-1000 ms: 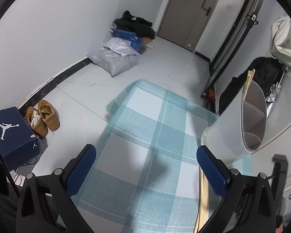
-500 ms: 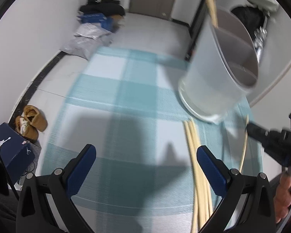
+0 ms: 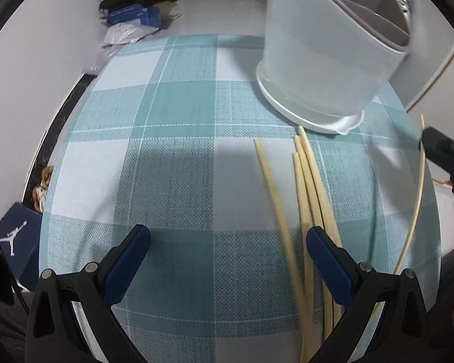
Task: Organize utensils
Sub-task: 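Lift the chopstick with the right tool while the left tool pinches another chopstick, then raise both held chopsticks up over the white utensil holder, then open both tools to drop the chopsticks into the holder, then move both open tools back down toward the chopstick pile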
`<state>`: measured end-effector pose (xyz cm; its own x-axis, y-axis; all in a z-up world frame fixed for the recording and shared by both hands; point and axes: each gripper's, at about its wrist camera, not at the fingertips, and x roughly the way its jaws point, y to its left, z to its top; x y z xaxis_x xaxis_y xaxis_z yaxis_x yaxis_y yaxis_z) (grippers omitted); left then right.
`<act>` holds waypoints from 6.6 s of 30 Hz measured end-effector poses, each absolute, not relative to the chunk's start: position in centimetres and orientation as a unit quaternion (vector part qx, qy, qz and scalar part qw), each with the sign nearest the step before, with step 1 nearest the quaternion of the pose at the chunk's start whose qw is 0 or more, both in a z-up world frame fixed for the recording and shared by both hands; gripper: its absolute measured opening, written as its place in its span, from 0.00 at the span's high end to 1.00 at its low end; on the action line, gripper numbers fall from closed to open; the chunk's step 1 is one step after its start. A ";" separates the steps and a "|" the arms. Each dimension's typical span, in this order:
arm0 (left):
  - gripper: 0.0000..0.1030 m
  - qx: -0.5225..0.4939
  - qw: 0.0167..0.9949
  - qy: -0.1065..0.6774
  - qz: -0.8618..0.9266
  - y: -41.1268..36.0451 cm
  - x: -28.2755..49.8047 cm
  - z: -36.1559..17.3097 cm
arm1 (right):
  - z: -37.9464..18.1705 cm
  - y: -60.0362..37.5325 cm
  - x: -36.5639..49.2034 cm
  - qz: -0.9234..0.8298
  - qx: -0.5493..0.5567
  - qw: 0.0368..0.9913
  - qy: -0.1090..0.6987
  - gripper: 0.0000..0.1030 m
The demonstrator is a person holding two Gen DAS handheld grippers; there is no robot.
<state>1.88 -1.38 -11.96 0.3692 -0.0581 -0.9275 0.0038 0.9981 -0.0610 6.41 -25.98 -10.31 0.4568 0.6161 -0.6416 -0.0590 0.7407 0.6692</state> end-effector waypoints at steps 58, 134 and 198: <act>0.98 -0.107 0.909 0.393 -0.090 -0.4 -1.3 -0.8 | -1.5 -19.2 -1.3 0.200 0.048 0.940 0.273 0.96; 0.98 -0.081 0.932 0.300 -0.187 -0.2 10.4 11.0 | 11.9 -16.4 14.6 0.266 -0.025 0.954 0.139 0.96; 0.02 -0.078 0.963 0.257 0.027 0.6 -2.1 2.8 | 3.2 -20.1 -4.7 0.167 0.017 0.973 0.158 0.00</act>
